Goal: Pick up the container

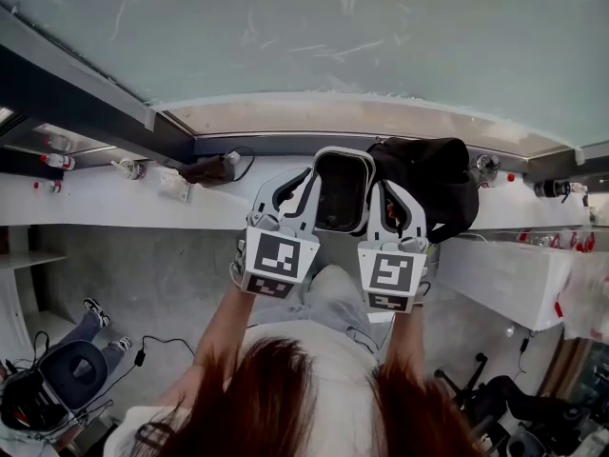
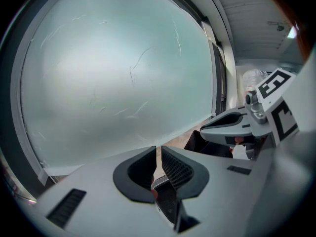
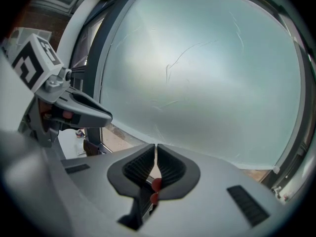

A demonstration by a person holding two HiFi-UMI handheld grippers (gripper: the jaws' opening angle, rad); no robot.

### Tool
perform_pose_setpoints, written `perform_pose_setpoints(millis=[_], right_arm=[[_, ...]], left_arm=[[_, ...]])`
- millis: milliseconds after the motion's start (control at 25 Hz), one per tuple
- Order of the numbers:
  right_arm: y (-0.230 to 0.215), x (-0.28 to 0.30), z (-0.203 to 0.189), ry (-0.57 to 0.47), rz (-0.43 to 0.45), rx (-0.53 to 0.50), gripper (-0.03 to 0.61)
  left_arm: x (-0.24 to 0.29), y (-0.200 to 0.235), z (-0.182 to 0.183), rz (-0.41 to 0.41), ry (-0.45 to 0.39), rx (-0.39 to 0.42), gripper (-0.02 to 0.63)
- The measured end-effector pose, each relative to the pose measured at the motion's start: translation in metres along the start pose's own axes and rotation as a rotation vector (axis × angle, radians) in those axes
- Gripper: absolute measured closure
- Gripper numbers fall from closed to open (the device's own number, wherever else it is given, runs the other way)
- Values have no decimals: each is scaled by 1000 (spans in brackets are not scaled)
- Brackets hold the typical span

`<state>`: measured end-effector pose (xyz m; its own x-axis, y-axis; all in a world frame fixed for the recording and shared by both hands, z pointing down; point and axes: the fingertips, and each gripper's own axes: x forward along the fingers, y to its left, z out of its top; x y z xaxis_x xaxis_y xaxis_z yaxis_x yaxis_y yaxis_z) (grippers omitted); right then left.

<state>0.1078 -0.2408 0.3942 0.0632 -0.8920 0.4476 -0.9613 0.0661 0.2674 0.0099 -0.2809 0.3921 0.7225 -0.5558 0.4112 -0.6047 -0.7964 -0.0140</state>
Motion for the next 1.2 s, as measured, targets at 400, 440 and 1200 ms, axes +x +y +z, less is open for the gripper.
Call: perform_pose_setpoints(millis=[400, 440, 1200], right_arm=[[2, 28, -24, 67, 70, -13, 551], [3, 32, -27, 73, 79, -15, 551], [-12, 102, -93, 203, 162, -117, 517]], left_arm=[[27, 8, -25, 12, 50, -10, 592], [31, 9, -28, 18, 54, -11, 592], [100, 15, -92, 85, 131, -17, 557]])
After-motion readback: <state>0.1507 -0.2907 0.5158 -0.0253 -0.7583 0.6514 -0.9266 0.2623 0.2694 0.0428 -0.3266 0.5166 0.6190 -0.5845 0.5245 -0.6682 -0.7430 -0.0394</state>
